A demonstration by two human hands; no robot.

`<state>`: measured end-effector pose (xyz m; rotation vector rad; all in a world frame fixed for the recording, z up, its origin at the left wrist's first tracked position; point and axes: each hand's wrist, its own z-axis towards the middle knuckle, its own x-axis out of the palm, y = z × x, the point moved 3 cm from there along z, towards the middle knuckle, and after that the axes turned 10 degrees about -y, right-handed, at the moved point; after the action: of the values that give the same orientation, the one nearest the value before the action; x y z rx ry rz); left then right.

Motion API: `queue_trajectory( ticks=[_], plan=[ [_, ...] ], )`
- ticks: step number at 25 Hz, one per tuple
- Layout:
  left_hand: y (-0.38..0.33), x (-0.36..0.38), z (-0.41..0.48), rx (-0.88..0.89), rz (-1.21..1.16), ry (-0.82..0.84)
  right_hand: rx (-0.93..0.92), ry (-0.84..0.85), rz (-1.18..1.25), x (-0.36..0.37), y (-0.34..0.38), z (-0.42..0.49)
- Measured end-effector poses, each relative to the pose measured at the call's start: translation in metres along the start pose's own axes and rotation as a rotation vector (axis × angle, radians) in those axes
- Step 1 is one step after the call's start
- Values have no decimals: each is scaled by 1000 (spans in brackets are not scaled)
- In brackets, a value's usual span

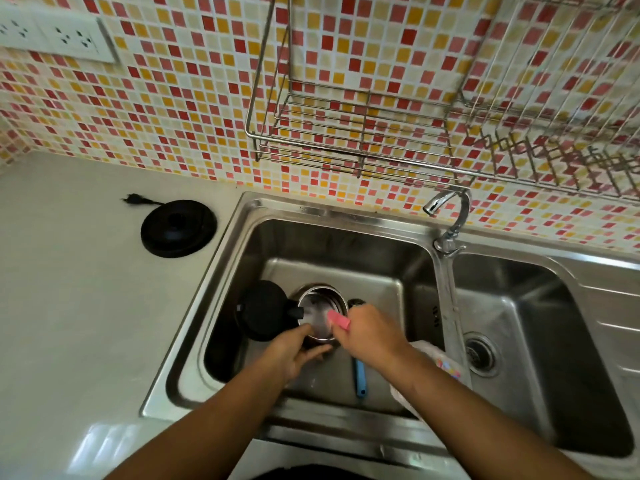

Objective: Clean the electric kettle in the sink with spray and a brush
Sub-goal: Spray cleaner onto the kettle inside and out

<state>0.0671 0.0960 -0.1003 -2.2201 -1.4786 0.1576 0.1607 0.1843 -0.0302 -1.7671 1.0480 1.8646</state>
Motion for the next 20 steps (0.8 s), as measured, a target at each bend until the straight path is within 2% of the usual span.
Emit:
queue_trajectory(
  ticks=[14, 20],
  plan=[
    [-5, -4, -20, 74, 33, 33, 111, -3, 114, -3, 3, -9],
    [-9, -3, -24, 94, 13, 13, 93, -13, 112, -9, 2, -9]
  ],
)
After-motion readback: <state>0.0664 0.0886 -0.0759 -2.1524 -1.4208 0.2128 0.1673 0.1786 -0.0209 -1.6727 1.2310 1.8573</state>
